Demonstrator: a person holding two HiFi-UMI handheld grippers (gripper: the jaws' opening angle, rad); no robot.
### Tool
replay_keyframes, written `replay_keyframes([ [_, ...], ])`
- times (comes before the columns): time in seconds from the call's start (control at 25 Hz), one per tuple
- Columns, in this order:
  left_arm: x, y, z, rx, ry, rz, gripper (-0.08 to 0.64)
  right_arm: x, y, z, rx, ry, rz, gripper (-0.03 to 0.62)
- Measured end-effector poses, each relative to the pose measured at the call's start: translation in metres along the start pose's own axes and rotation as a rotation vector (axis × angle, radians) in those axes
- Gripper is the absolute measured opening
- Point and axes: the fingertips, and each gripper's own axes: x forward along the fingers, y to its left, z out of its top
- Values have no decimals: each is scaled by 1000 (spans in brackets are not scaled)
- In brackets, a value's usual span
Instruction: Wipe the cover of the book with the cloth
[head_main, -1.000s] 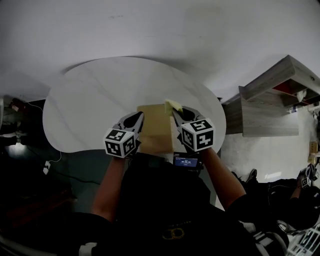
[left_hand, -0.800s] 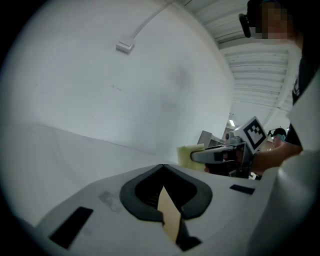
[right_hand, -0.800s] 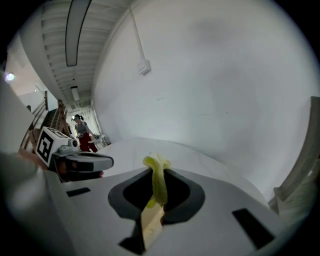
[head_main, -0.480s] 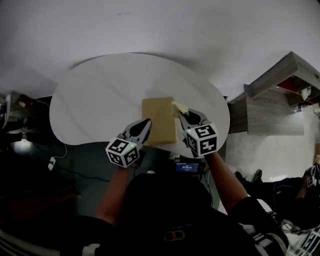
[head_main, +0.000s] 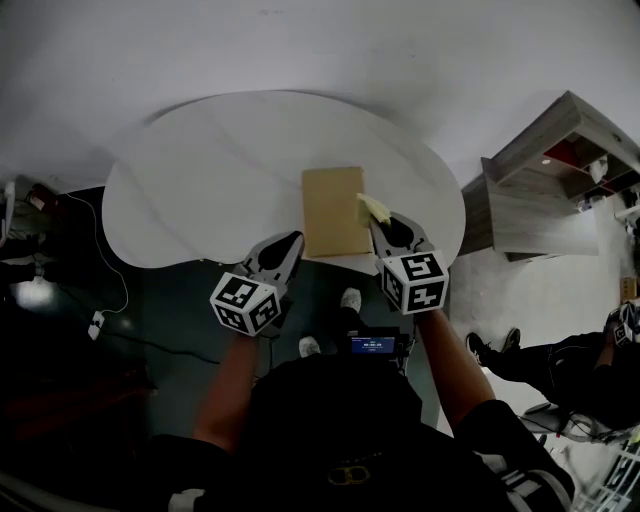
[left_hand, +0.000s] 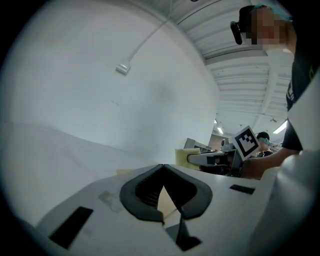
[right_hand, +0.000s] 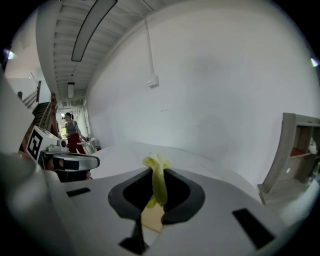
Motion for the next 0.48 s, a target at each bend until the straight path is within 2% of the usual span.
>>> replay_keyframes([
  [0.48, -82, -11, -10, 41, -54, 35, 9, -56, 67, -24, -5, -32, -62, 87],
])
